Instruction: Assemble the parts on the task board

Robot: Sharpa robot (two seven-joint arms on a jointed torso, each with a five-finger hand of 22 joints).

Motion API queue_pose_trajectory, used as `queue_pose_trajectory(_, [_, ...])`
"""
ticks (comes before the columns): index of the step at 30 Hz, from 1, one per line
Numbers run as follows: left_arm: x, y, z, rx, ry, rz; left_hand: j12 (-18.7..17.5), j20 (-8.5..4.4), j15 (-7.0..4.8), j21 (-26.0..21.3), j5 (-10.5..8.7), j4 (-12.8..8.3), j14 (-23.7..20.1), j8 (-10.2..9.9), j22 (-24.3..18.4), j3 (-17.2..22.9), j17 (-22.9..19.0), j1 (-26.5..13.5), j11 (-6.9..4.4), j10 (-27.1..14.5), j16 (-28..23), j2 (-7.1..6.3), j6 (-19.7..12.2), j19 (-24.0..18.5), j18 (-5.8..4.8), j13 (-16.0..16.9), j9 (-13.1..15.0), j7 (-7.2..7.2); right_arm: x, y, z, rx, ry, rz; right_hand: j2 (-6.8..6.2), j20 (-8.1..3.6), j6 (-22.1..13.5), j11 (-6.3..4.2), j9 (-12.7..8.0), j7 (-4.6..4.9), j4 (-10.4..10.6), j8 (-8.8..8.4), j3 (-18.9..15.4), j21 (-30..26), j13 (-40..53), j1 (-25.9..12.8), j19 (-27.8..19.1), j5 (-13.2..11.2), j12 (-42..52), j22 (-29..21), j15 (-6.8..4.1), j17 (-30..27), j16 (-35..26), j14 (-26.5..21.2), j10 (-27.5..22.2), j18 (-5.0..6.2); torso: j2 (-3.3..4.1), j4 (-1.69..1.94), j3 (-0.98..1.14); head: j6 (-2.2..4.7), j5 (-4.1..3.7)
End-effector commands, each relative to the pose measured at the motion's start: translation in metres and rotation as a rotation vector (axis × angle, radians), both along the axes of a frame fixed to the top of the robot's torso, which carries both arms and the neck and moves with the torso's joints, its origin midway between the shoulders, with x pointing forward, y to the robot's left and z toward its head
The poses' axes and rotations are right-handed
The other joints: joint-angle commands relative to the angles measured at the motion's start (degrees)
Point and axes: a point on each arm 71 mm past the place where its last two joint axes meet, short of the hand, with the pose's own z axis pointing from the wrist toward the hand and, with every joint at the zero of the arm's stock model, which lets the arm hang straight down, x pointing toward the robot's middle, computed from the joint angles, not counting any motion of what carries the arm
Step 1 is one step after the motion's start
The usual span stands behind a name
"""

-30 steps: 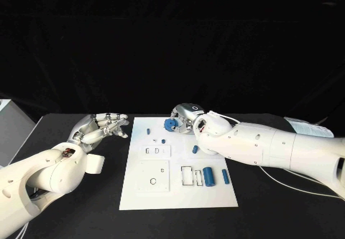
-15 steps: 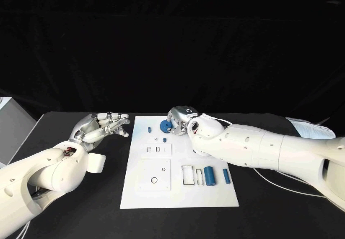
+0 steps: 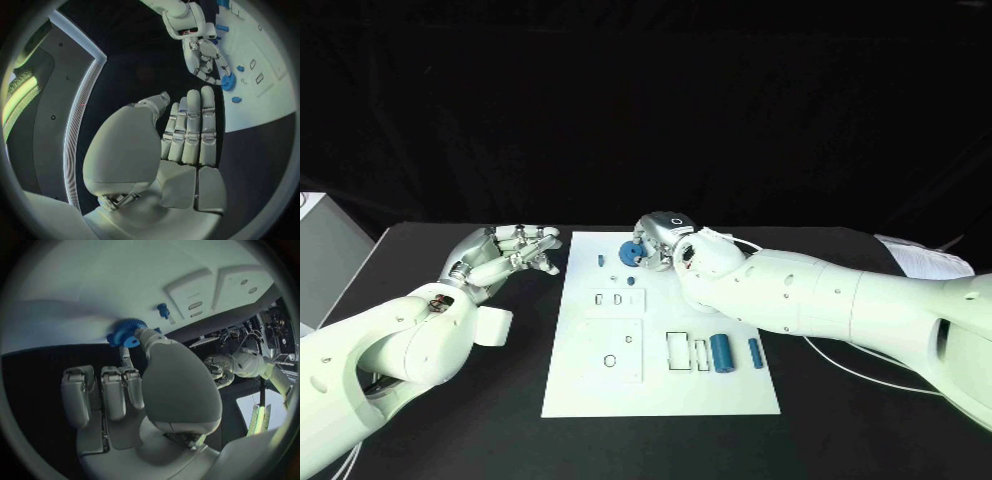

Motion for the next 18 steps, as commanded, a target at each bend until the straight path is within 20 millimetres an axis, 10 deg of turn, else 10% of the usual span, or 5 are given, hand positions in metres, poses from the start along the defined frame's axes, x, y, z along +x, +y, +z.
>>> queue_pose_trajectory(1, [-0.0007,-0.0026,0.001,-0.005,-0.005,-0.021,-0.1,0.08,0.07,0.2,-0.38,-0.1,-0.3,-0.3,0.1,0.3,0.1,-0.5,-0.07,-0.5,0.3,0.11,-0.4,-0.4,0.63,0.1,0.1,-0.12,0.0004,0.0009,-0.0023,-0.022,0.007,0.005,-0.62,-0.26,-0.2,-0.39,-0.1,0.12,-0.1,-0.32,0.5,0.2,15.1,-0.3,5.2,-0.2,0.1,13.4,-0.39,15.1,0.2,6.1,6.1,-0.37,0.0,0.0,0.03,0.04,0.04])
queue_pose_trajectory(13, [-0.0005,-0.0023,0.0006,-0.004,-0.003,-0.021,-0.1,0.08,0.07,0.2,-0.38,-0.1,-0.3,-0.3,0.1,0.3,0.1,-0.5,-0.07,-0.5,0.3,0.11,-0.4,-0.4,0.63,0.1,0.1,-0.12,0.0012,-0.0008,-0.0046,-0.014,0.041,0.016,-2.32,0.6,-2.8,0.57,-1.1,1.1,2.1,-3.31,-2.9,0.3,15.1,-4.8,5.3,-4.1,0.1,13.6,0.58,15.1,0.2,6.1,6.1,-0.42,0.02,-0.09,0.04,-0.05,0.07])
queue_pose_trajectory(18, [-0.0002,-0.0015,0.0005,-0.003,-0.002,-0.018,-0.2,0.19,0.2,0.7,-0.43,0.2,-0.4,-0.4,0.4,0.3,0.2,-1.4,0.05,-0.6,0.6,0.13,-0.6,-0.9,0.6,0.1,0.2,0.01,0.0004,-0.0018,-0.0075,-0.01,0.088,0.038,0.83,1.07,-3.8,1.05,-1.6,1.57,2.8,-5.21,-11.6,0.6,15.1,-15.2,5.5,-7.5,0.1,14.0,1.04,15.1,0.2,6.1,6.1,-0.51,0.02,-0.13,0.07,-0.07,0.17])
